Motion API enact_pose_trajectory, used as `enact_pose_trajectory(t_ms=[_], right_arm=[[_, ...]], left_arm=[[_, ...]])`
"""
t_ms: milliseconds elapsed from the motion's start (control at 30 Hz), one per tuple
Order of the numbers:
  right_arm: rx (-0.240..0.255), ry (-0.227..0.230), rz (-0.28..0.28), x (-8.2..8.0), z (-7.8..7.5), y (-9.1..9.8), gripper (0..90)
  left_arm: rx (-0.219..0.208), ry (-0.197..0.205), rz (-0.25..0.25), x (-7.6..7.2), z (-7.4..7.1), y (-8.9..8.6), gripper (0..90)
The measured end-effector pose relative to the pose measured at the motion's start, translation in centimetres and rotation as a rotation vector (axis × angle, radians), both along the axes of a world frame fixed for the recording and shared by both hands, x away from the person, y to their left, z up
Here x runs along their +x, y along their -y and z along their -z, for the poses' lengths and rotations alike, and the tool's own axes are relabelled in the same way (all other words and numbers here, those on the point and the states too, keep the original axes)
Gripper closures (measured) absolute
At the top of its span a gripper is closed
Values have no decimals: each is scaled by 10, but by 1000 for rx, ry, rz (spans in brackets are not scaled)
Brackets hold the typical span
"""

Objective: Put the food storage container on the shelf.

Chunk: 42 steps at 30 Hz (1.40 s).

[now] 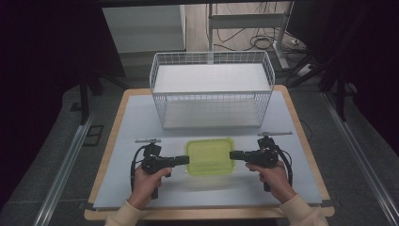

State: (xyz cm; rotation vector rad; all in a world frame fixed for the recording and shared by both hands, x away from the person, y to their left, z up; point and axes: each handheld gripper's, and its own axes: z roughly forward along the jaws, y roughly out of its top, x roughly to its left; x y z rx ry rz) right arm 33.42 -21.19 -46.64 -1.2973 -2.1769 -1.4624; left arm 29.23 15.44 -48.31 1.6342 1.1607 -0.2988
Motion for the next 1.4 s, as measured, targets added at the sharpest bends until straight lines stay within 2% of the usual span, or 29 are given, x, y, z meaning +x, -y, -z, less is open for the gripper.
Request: enact_pose_trajectory(t_ms=[567,867,1400], right_arm=[[3,84,12,5,-37,-2,807],[4,123,25,12,-61,0,807],[12,186,50,27,-97,-2,806]], left_arm=[[3,59,-2,12,-37,-1,825],[19,100,-2,22,-62,1,825],[7,139,-7,41,-96,1,824]])
